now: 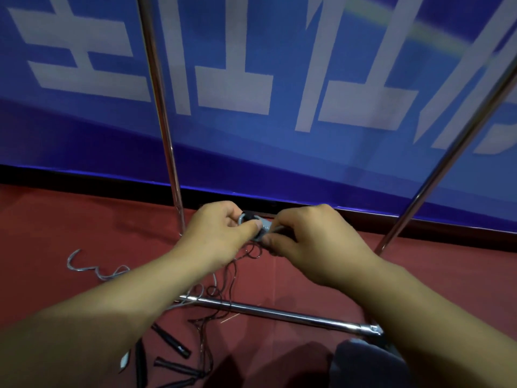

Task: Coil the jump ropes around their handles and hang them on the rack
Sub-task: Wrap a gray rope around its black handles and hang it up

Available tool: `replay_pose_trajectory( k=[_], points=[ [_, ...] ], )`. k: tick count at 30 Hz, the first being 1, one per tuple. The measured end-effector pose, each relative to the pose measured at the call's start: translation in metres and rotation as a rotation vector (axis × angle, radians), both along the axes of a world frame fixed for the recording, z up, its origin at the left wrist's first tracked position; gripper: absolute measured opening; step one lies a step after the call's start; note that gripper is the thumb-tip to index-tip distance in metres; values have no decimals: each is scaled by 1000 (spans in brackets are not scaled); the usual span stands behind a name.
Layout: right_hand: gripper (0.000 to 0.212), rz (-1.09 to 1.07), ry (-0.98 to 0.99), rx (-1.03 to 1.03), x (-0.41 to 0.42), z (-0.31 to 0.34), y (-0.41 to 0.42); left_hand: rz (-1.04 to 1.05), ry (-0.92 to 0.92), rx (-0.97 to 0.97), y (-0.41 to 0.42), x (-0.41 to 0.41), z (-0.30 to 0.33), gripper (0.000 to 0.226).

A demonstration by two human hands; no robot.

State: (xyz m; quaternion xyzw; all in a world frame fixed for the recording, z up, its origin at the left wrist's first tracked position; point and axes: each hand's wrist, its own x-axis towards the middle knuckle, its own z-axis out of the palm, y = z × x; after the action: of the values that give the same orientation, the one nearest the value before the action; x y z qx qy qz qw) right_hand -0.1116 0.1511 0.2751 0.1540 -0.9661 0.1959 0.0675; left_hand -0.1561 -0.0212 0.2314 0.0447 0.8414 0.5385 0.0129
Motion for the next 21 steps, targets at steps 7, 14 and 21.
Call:
replay_pose_trajectory(
  k=[7, 14, 21],
  points=[
    [15, -122, -99, -231, -5, 3, 4, -203, -41, -11, -4, 4, 6, 17],
    [12, -111, -174, -314, -8, -2, 4, -380, -104, -53, -11, 2, 15, 19],
    [17, -136, -393, -841, -7, -14, -3, -292, -123, 150, -7, 9, 16, 35]
  ],
)
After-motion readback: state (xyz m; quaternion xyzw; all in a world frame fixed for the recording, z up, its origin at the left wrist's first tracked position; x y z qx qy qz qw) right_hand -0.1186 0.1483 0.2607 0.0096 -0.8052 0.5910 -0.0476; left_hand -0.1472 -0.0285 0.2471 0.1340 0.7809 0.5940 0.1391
